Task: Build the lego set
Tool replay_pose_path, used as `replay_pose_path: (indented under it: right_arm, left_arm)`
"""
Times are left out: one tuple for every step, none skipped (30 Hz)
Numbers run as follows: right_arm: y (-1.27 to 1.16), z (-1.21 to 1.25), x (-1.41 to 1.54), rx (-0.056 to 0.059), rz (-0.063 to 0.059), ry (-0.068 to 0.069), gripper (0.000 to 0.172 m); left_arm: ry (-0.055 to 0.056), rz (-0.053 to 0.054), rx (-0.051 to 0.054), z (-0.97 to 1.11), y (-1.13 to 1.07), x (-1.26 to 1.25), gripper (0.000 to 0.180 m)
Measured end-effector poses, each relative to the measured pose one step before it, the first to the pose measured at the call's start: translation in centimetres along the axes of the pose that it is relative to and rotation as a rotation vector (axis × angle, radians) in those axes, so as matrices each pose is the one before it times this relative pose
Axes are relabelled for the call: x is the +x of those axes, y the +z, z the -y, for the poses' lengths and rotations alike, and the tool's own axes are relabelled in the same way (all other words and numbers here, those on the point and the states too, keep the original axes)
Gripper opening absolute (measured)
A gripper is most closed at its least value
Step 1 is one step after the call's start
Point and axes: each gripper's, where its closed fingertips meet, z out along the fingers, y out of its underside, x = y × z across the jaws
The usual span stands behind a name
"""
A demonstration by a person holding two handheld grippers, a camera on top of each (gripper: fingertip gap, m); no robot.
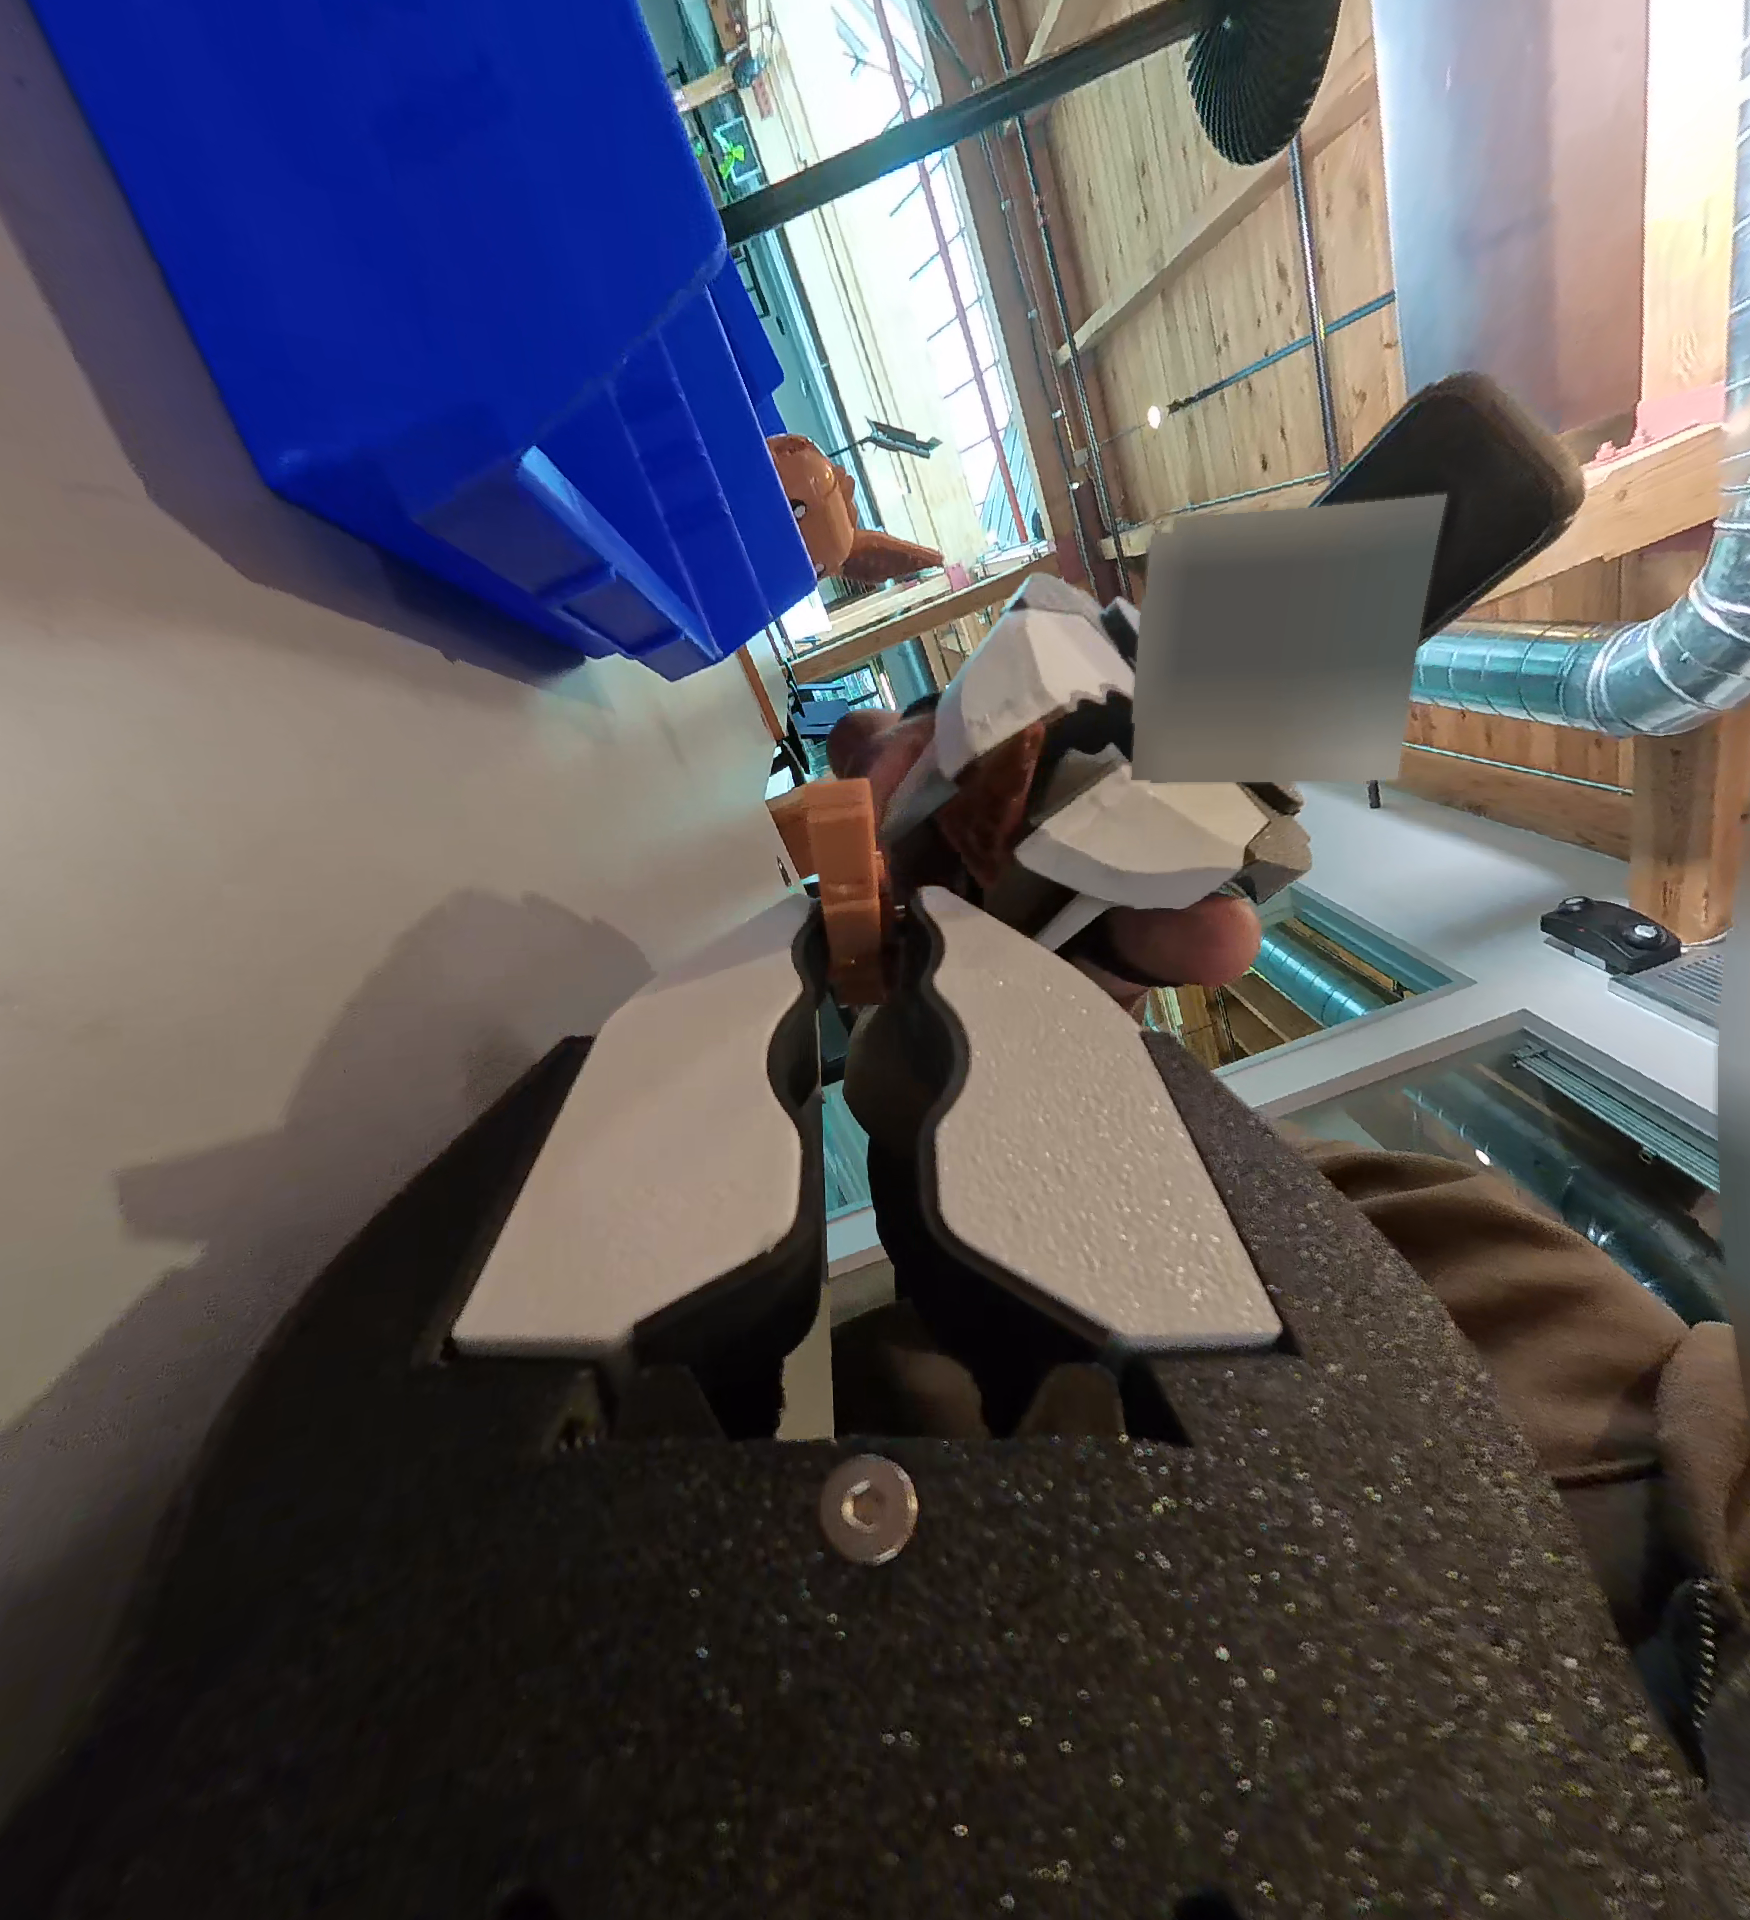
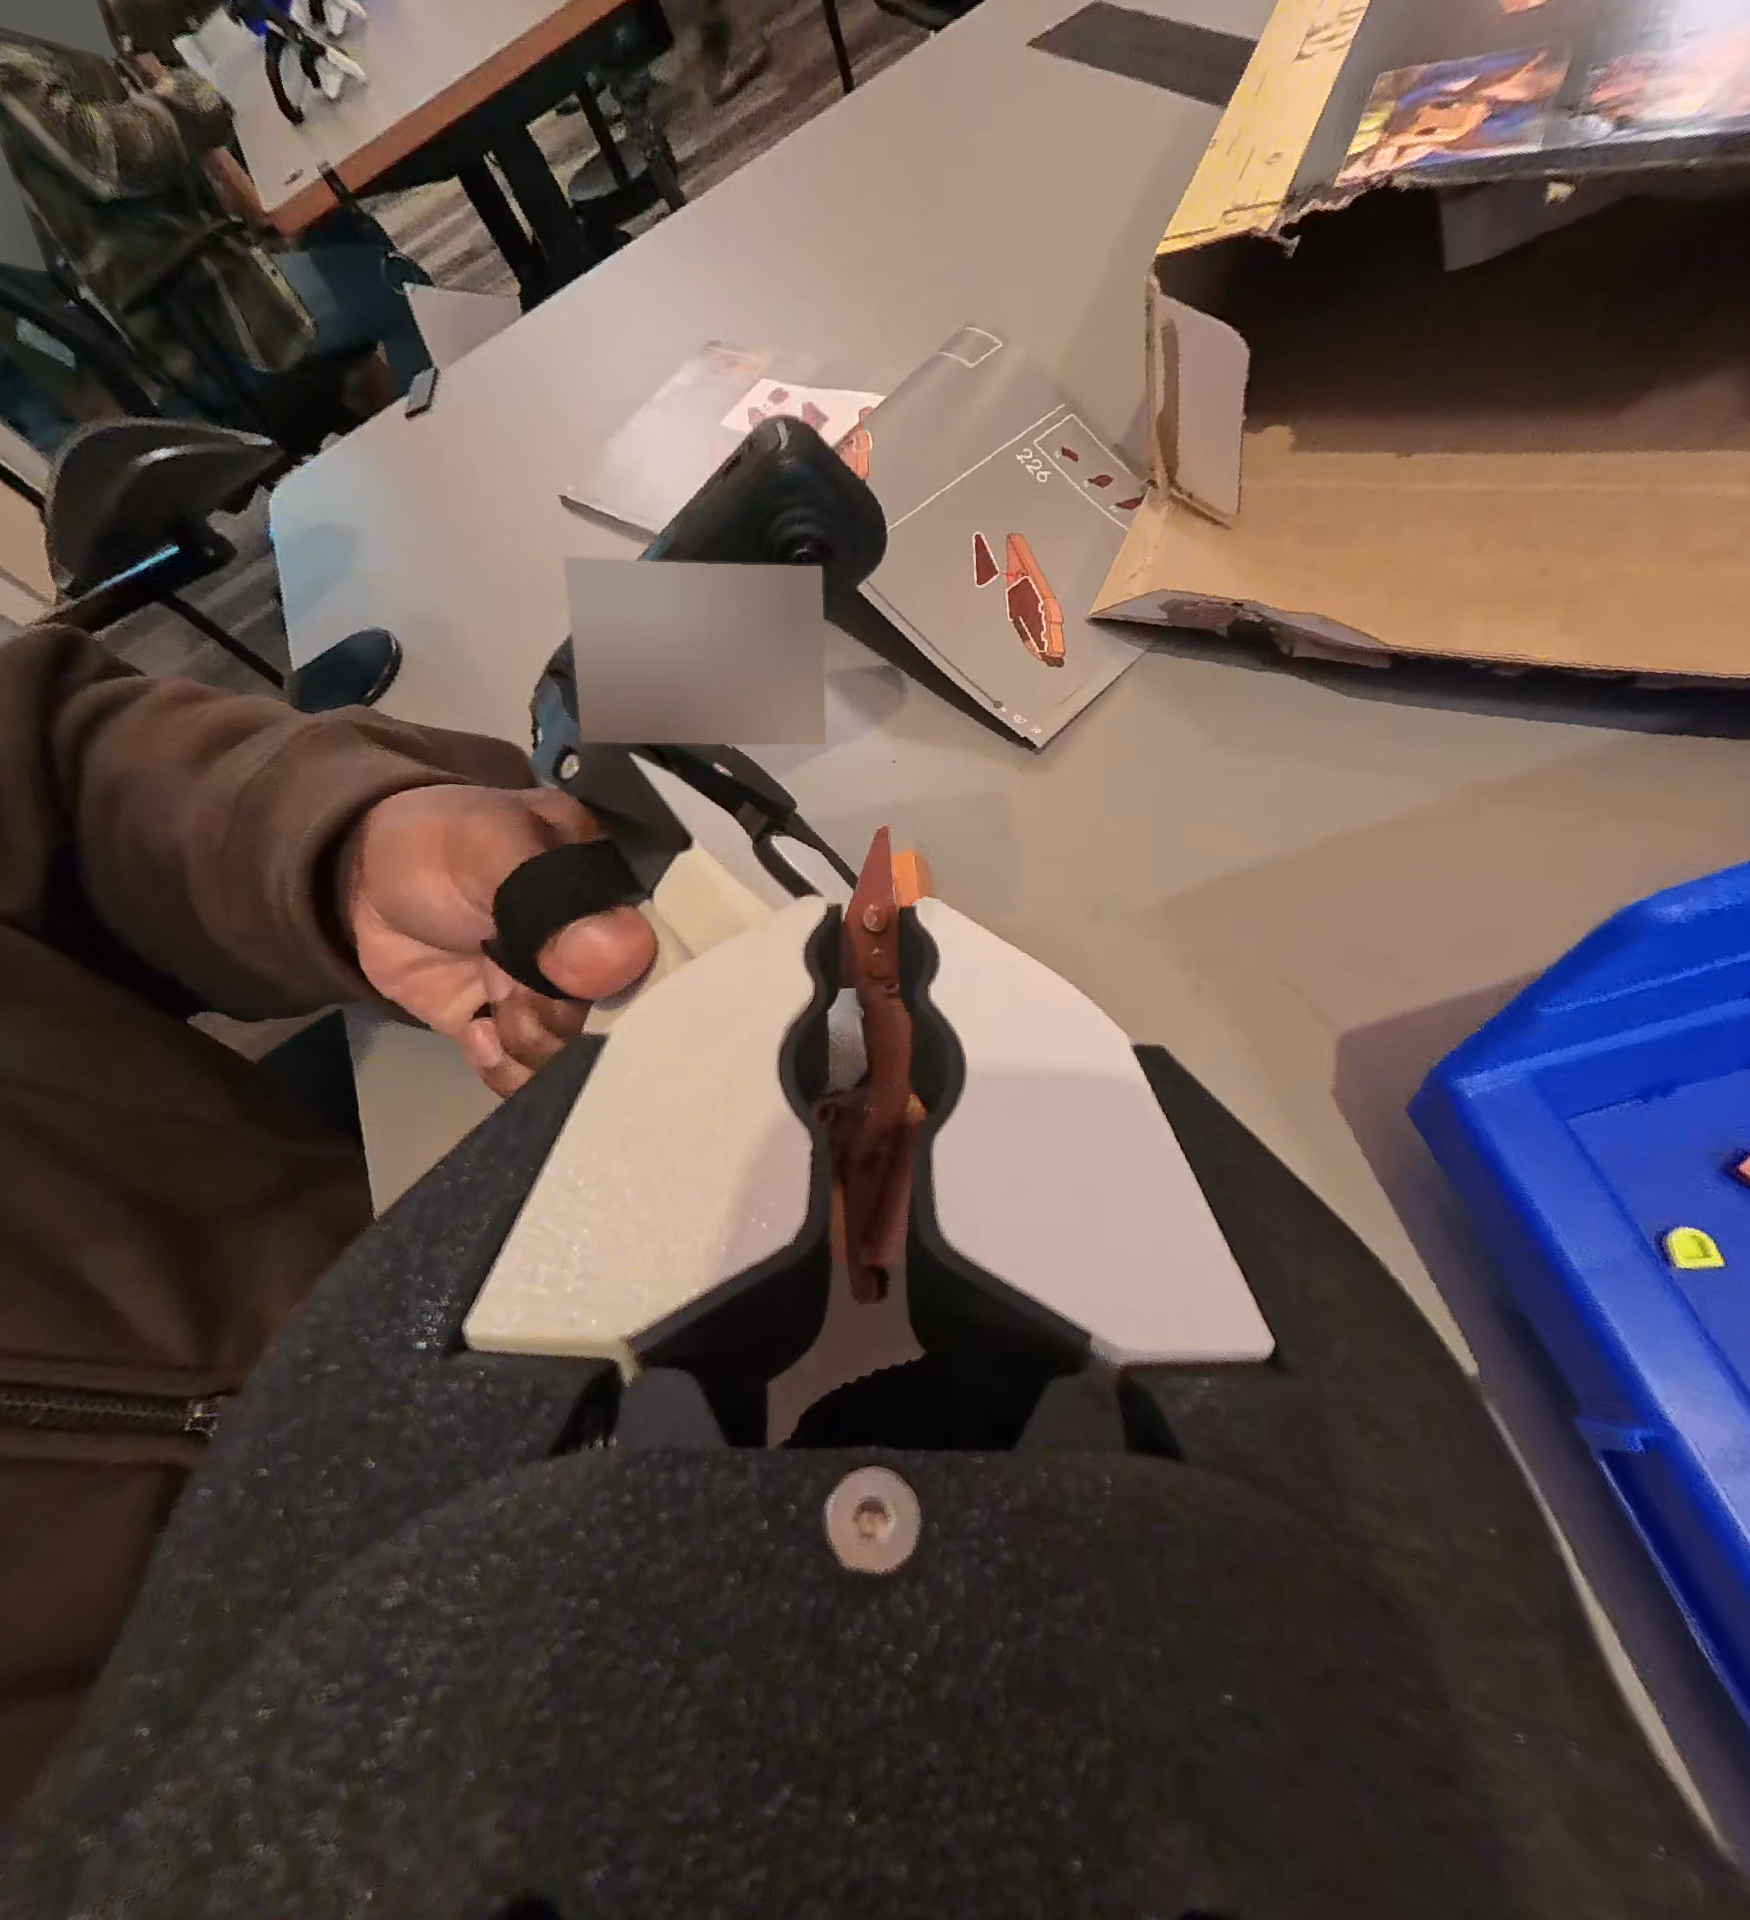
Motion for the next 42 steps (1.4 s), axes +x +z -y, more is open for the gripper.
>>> replay_pose_path:
  right_arm:
    - [0.220, -0.044, -0.099, -0.0108, 0.0075, -0.0051, 0.010]
    - [0.202, -0.071, -0.088, -0.0126, 0.0073, -0.0029, 0.010]
    - [0.178, -0.054, -0.028, -0.0104, 0.0029, -0.0039, 0.010]
    - [0.168, -0.062, 0.034, -0.0097, -0.0008, -0.0048, 0.010]
    - [0.158, -0.129, 0.052, -0.0133, -0.0020, -0.0040, 0.010]
    - [0.126, -0.140, 0.068, -0.0121, -0.0034, -0.0048, 0.010]
    - [0.093, -0.124, 0.006, -0.0082, -0.0001, -0.0045, 0.010]
    - [0.057, -0.085, -0.034, -0.0052, 0.0036, -0.0001, 0.010]
    - [-0.002, -0.039, -0.001, -0.0018, 0.0004, 0.0002, 0.010]
    - [-0.037, -0.056, 0.005, -0.0024, -0.0018, -0.0019, 0.010]
    - [-0.061, -0.081, 0.007, -0.0028, -0.0023, -0.0026, 0.010]
    - [-0.067, -0.068, 0.009, -0.0019, -0.0033, -0.0019, 0.010]
    - [-0.088, -0.084, 0.014, -0.0022, -0.0031, -0.0025, 0.010]
    - [-0.093, -0.089, 0.033, -0.0020, -0.0026, -0.0019, 0.010]
    - [-0.091, -0.071, 0.056, -0.0006, -0.0035, -0.0010, 0.010]
    - [-0.086, -0.069, 0.056, 0.0012, -0.0023, 0.0009, 0.010]
    - [-0.057, -0.073, 0.091, 0.0003, -0.0024, 0.0049, 0.011]
    - [-0.034, -0.067, 0.086, 0.0014, -0.0008, 0.0050, 0.012]
    - [-0.027, -0.035, 0.030, 0.0037, 0.0024, 0.0051, 0.012]
    - [-0.025, -0.018, 0.010, 0.0034, 0.0042, 0.0065, 0.013]
    - [-0.012, 0.005, -0.013, 0.0040, 0.0052, 0.0053, 0.014]
    - [-0.016, -0.008, -0.011, 0.0025, 0.0037, 0.0036, 0.014]
    - [-0.025, 0.021, -0.012, 0.0035, 0.0028, 0.0012, 0.016]
    - [-0.015, 0.024, -0.051, 0.0042, 0.0047, -0.0010, 0.016]
    - [-0.034, 0.072, -0.108, 0.0070, 0.0081, -0.0037, 0.017]
    - [-0.052, 0.058, -0.108, 0.0083, 0.0081, -0.0038, 0.018]
    - [-0.071, -0.004, 0.025, 0.0052, 0.0001, -0.0031, 0.019]
    - [-0.094, 0.016, 0.045, 0.0089, -0.0005, -0.0082, 0.020]
    - [-0.152, 0.055, -0.042, 0.0160, 0.0056, -0.0112, 0.022]
    - [-0.187, 0.012, -0.091, 0.0162, 0.0086, -0.0124, 0.024]
    - [-0.226, -0.107, -0.033, 0.0120, 0.0046, -0.0157, 0.026]
    - [-0.249, -0.183, 0.015, 0.0112, -0.0016, -0.0192, 0.030]
    - [-0.248, -0.251, 0.033, 0.0101, -0.0067, -0.0232, 0.034]
    - [-0.235, -0.314, 0.003, 0.0090, -0.0101, -0.0278, 0.038]
    - [-0.168, -0.396, -0.008, 0.0035, -0.0138, -0.0301, 0.041]
    - [-0.070, -0.506, 0.028, -0.0068, -0.0197, -0.0305, 0.044]
    - [0.046, -0.548, -0.018, -0.0144, -0.0206, -0.0307, 0.047]
    - [0.123, -0.478, -0.053, -0.0148, -0.0201, -0.0301, 0.050]
    - [0.206, -0.382, -0.203, -0.0127, -0.0128, -0.0313, 0.052]
    - [0.247, -0.335, -0.258, -0.0129, -0.0087, -0.0290, 0.052]
    - [0.310, -0.326, -0.135, -0.0165, -0.0145, -0.0260, 0.052]
    - [0.321, -0.335, 0.006, -0.0184, -0.0212, -0.0258, 0.051]
  left_arm:
    - [0.0002, -0.0013, -0.0018, -0.041, 0.013, 0.019, 0.014]
    - [-0.0001, -0.0003, -0.0007, -0.004, 0.003, 0.002, 0.014]
    - [-0.0009, -0.0009, -0.0013, -0.018, 0.011, 0.004, 0.014]
    - [-0.0002, -0.0006, -0.0029, -0.037, 0.015, 0.004, 0.014]
    - [0.0011, 0.0002, -0.0029, -0.043, 0.016, 0.007, 0.013]
    - [0.0023, 0.0012, -0.0028, -0.047, 0.024, -0.003, 0.013]
    - [0.0026, 0.0018, -0.0035, -0.060, 0.026, -0.001, 0.014]
    - [0.0017, 0.0041, -0.0035, -0.072, 0.015, -0.040, 0.014]
    - [0.0005, 0.0031, -0.0017, -0.033, 0.007, -0.044, 0.014]
    - [0.0012, 0.0027, -0.0020, -0.029, 0.008, -0.025, 0.014]
    - [0.0036, 0.0051, -0.0038, -0.051, -0.002, -0.030, 0.014]
    - [0.0054, 0.0063, -0.0036, -0.052, 0.007, -0.048, 0.014]
    - [0.0057, 0.0063, -0.0029, -0.031, 0.006, -0.041, 0.014]
    - [0.0051, 0.0064, -0.0026, -0.036, -0.001, -0.045, 0.013]
    - [0.0039, 0.0044, -0.0018, -0.016, 0.005, -0.025, 0.014]
    - [0.0031, 0.0029, -0.0007, 0.000, -0.009, -0.020, 0.014]
    - [0.0023, 0.0022, 0.0003, 0.018, -0.009, -0.017, 0.014]
    - [0.0006, 0.0013, 0.0008, 0.024, -0.013, -0.014, 0.014]
    - [-0.0012, 0.0010, 0.0001, 0.006, 0.001, -0.028, 0.014]
    - [-0.0002, -0.0004, -0.0018, -0.027, 0.015, 0.006, 0.014]
    - [0.0017, -0.0005, -0.0011, -0.024, 0.020, 0.017, 0.014]
    - [0.0009, 0.0010, -0.0011, -0.014, 0.021, -0.012, 0.014]
    - [-0.0006, 0.0004, -0.0015, -0.017, 0.011, -0.004, 0.014]
    - [-0.0012, 0.0002, -0.0006, -0.004, 0.010, -0.019, 0.014]
    - [-0.0013, 0.0016, -0.0009, -0.013, 0.000, -0.032, 0.014]
    - [-0.0011, 0.0033, -0.0028, -0.040, 0.000, -0.057, 0.014]
    - [0.0013, 0.0035, -0.0045, -0.052, 0.019, -0.040, 0.014]
    - [0.0041, 0.0025, -0.0027, -0.022, 0.005, -0.004, 0.014]
    - [0.0046, 0.0054, -0.0013, 0.002, -0.027, -0.045, 0.013]
    - [0.0035, 0.0076, -0.0022, 0.002, -0.026, -0.093, 0.013]
    - [0.0012, 0.0064, -0.0023, -0.007, -0.028, -0.079, 0.013]
    - [0.0002, 0.0062, -0.0014, 0.011, -0.035, -0.094, 0.013]
    - [-0.0007, 0.0065, -0.0010, 0.015, -0.018, -0.091, 0.013]
    - [-0.0006, 0.0025, -0.0009, 0.005, -0.011, -0.046, 0.013]
    - [-0.0027, 0.0018, -0.0015, -0.012, -0.002, -0.039, 0.013]
    - [-0.0038, 0.0021, -0.0003, 0.000, 0.013, -0.057, 0.013]
    - [-0.0034, 0.0032, 0.0008, 0.023, -0.006, -0.065, 0.013]
    - [-0.0031, 0.0034, -0.0011, -0.004, 0.022, -0.060, 0.013]
    - [-0.0031, 0.0045, -0.0010, 0.003, 0.031, -0.077, 0.013]
    - [-0.0035, 0.0039, -0.0009, 0.003, 0.018, -0.075, 0.013]
    - [-0.0045, 0.0032, -0.0012, 0.002, 0.024, -0.071, 0.013]
    - [-0.0052, 0.0020, -0.0009, 0.007, 0.006, -0.072, 0.013]
